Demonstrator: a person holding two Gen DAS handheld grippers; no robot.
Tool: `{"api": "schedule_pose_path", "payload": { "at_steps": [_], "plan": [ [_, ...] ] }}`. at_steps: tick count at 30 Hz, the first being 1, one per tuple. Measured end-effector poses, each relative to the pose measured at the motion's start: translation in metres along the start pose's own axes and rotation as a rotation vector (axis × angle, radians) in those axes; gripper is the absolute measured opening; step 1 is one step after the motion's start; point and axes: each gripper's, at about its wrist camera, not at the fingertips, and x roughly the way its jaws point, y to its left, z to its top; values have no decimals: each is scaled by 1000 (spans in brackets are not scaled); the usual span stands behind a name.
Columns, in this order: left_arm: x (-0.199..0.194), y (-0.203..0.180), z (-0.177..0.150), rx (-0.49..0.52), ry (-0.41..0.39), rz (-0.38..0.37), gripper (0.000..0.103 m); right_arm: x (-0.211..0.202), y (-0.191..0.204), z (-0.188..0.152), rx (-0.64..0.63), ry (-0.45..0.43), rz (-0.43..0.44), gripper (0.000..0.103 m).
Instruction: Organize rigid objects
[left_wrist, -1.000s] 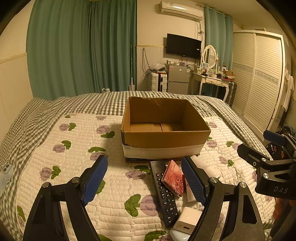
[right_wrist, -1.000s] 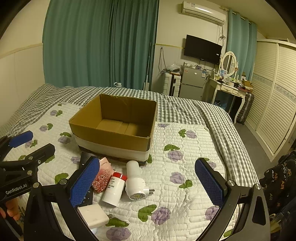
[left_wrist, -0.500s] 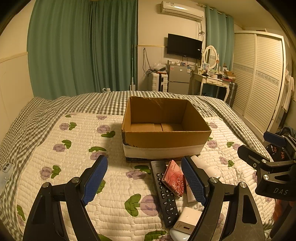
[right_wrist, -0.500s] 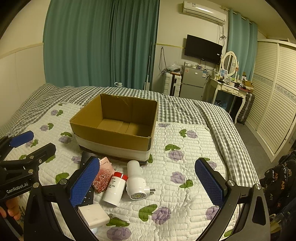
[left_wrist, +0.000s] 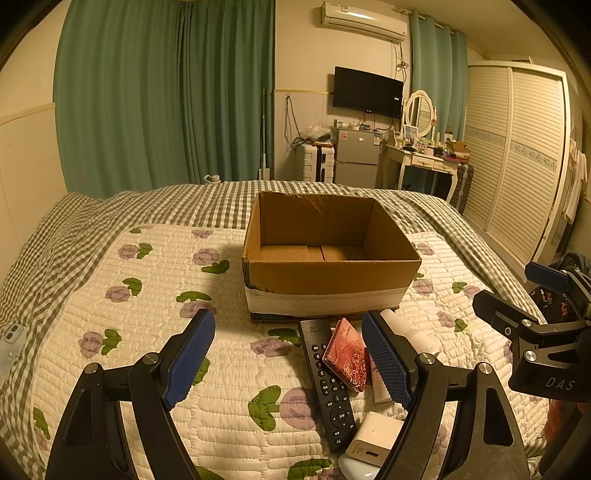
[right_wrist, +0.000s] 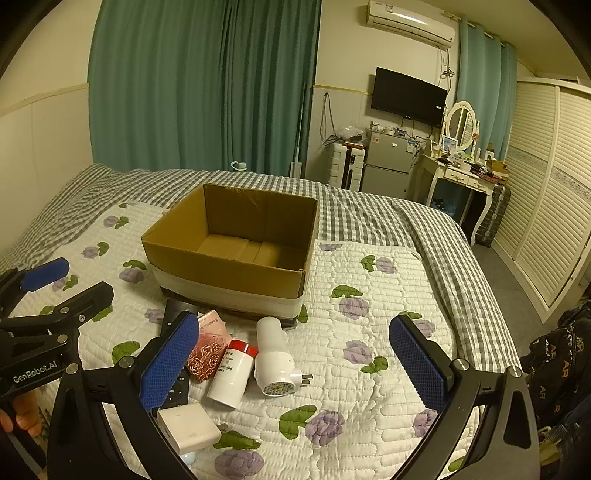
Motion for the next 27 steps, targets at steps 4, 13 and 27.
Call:
{"api": "schedule_pose_path", "payload": {
  "at_steps": [4, 13, 27],
  "plan": [
    [0, 0, -1, -2, -3, -2, 84, 0, 1, 0, -1, -1, 2, 103],
    [-1, 0, 0, -6, -5, -4, 84, -1, 2, 1, -4, 3, 16, 103],
    [26, 2, -10, -33, 85, 43, 82, 12, -3, -3, -3, 32, 12, 103]
  ]
}}
